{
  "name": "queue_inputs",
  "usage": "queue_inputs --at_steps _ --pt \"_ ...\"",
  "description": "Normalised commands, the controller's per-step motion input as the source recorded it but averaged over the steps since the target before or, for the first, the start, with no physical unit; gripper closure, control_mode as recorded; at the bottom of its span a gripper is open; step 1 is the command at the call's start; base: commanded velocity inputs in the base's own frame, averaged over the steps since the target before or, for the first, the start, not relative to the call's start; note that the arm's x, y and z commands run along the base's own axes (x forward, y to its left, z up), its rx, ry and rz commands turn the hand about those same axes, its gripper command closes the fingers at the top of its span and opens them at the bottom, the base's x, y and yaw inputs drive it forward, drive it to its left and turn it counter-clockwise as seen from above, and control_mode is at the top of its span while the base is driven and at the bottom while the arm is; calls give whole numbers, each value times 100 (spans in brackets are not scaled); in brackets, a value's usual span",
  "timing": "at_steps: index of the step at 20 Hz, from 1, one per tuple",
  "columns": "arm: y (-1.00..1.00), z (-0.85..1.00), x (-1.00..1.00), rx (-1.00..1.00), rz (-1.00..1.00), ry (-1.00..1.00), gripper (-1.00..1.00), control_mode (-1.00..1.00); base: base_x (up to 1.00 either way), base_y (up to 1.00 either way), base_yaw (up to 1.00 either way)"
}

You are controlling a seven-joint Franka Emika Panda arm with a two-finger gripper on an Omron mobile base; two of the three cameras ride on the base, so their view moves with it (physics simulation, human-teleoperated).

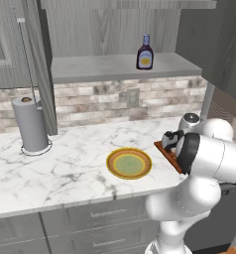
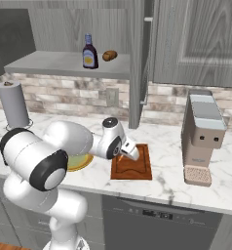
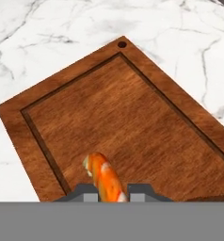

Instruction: Pick the shrimp from the plate and place it on the cutting board. Then pick the condiment bottle from the cabinet and place it next to the cutting board.

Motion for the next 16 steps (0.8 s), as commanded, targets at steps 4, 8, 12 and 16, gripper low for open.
queue_inputs --at_steps 4,8,12,16 --pt "-5 -27 0 0 0 0 100 -100 0 0 0" --pt "-4 -28 0 0 0 0 100 -100 0 0 0" --pt "-5 -33 0 0 0 -1 100 -100 0 0 0" --pt "-4 -35 0 0 0 -1 100 -100 0 0 0"
